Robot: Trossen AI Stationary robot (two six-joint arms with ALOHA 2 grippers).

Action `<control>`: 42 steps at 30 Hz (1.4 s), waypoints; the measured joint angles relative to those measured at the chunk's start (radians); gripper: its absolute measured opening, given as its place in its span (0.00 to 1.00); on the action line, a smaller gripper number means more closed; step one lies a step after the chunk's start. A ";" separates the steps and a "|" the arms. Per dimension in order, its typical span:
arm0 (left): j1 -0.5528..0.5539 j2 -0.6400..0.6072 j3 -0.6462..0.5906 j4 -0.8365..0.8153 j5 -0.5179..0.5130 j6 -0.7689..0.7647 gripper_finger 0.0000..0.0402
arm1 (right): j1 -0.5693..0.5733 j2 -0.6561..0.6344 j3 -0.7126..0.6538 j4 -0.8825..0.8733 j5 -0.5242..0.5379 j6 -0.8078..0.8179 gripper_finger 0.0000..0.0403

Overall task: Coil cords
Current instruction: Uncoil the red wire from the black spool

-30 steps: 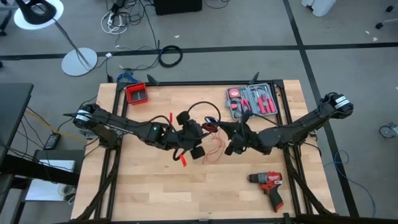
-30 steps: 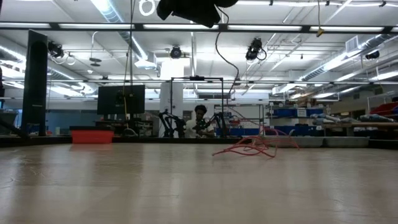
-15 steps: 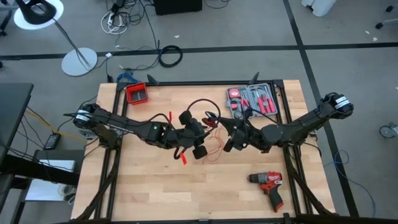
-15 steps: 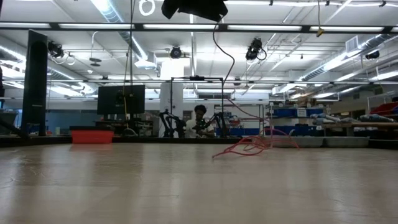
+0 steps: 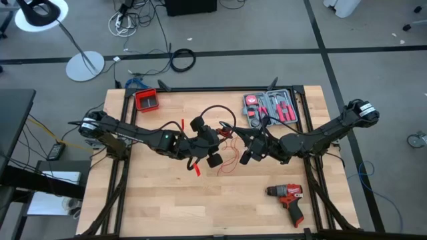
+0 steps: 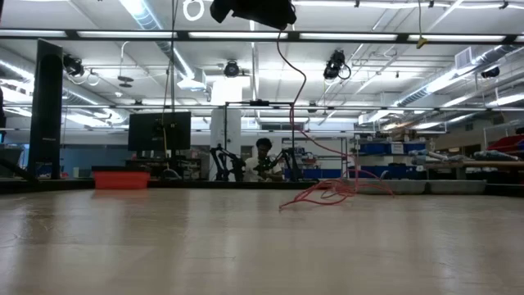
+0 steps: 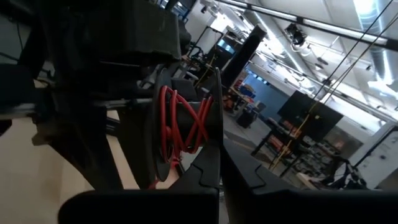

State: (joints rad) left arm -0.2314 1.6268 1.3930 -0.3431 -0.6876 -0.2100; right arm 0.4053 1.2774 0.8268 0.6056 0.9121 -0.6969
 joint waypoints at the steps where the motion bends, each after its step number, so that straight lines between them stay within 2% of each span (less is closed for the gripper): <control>1: 0.002 0.000 0.000 0.000 0.000 0.000 0.31 | 0.000 0.000 0.000 0.000 0.000 0.007 0.00; 12: 0.005 0.000 0.000 -0.003 0.003 -0.001 0.31 | 0.000 0.000 0.000 0.003 0.003 0.011 0.00; 18: -0.007 0.000 0.000 -0.103 -0.007 -0.012 0.31 | 0.000 -0.002 0.000 0.003 0.034 -0.035 0.00; 23: -0.051 0.000 0.000 -0.124 -0.091 -0.026 0.31 | 0.001 -0.003 0.000 0.000 0.088 -0.077 0.00; 29: -0.124 0.000 -0.007 -0.113 -0.221 -0.007 0.31 | 0.001 -0.003 0.000 -0.035 0.098 -0.083 0.00; 37: -0.229 0.000 -0.141 0.054 -0.242 0.063 0.31 | 0.001 -0.011 0.000 -0.103 0.128 -0.078 0.00; 42: -0.257 0.000 -0.296 0.284 -0.163 0.107 0.31 | -0.002 -0.014 0.000 -0.164 0.133 -0.057 0.00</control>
State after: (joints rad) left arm -0.4881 1.6268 1.0969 -0.0594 -0.8509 -0.1034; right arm 0.4034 1.2633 0.8268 0.4418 1.0454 -0.7537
